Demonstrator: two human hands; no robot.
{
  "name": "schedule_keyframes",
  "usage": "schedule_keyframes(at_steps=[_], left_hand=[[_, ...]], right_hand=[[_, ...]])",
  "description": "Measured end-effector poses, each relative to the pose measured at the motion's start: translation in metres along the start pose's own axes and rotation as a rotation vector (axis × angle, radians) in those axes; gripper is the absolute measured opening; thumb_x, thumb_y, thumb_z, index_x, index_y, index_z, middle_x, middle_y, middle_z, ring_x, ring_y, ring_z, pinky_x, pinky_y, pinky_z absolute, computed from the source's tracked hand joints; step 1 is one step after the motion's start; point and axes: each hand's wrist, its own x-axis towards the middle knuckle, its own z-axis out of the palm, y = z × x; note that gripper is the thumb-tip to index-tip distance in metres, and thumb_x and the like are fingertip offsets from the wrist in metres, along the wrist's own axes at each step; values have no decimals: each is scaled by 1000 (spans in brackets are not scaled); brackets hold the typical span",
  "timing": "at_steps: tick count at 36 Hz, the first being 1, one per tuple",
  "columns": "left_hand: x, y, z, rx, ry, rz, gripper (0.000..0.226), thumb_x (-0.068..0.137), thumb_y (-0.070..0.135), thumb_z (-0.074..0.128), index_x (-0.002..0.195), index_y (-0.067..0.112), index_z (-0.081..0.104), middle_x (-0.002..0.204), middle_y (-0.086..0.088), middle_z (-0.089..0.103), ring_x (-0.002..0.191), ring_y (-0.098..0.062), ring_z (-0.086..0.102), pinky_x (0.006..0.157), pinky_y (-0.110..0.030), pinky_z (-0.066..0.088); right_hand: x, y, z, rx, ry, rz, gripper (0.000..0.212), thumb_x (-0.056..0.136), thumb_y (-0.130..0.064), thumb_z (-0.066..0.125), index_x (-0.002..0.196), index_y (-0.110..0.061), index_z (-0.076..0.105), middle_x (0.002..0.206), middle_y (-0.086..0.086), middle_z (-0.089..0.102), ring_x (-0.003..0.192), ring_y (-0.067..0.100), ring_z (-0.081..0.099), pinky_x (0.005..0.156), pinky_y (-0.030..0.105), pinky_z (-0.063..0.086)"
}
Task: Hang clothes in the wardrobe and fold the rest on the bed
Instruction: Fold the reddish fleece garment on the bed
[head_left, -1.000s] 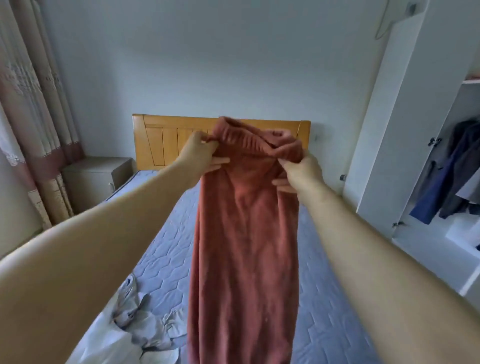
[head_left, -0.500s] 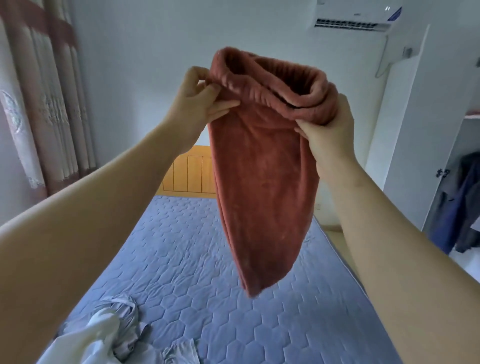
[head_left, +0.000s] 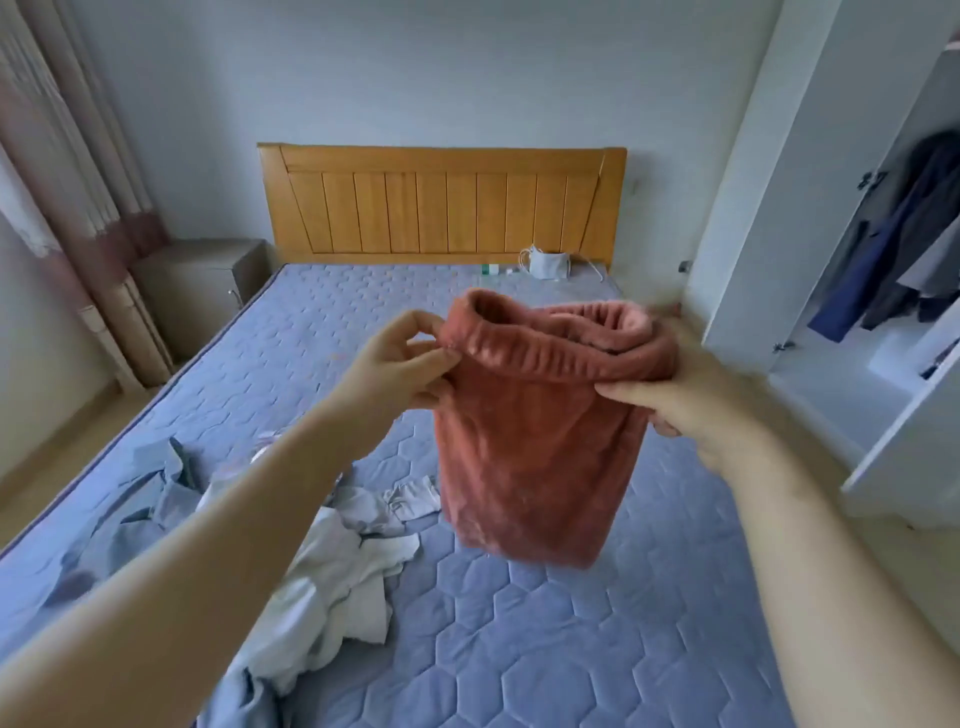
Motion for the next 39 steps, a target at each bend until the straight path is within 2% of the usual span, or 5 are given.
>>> schedule_keyframes(at_steps=[10,24,29,34,39], left_hand=[[-37,-118,-2,-3,-110,-507,18,90,-4,52,80,10,51,53,-1,45,42,-8,44,55,-26,54],[73,-211,25,-1,115,-704,18,90,-1,54,78,12,51,40,1,39,35,-6,40,51,-27,54],[151,-226,38,-103,289,-516,23,91,-5,50,101,16,51,94,-5,57,62,-4,62,61,-19,53],[170,-270,44,228,124,-561,70,93,1,52,147,27,17,150,6,26,132,-18,38,98,-26,39],[144,-318,43,493,-30,-702,63,91,0,52,146,14,24,145,-8,32,116,-13,49,87,-28,40]], right_hand=[[-51,116,43,19,-227,375,23,74,3,73,82,-16,64,41,-2,41,33,6,27,33,15,19],[76,215,50,50,-199,571,16,81,-8,71,80,-16,57,54,4,46,29,3,38,33,13,33],[161,229,64,260,48,432,30,87,-3,62,116,-7,53,101,10,65,66,5,63,60,10,50],[185,271,88,178,-77,430,72,90,-11,59,149,-23,19,146,-2,33,129,7,34,108,23,25],[157,320,108,18,-225,598,66,89,-13,60,146,-21,29,150,6,33,137,18,32,115,36,26]])
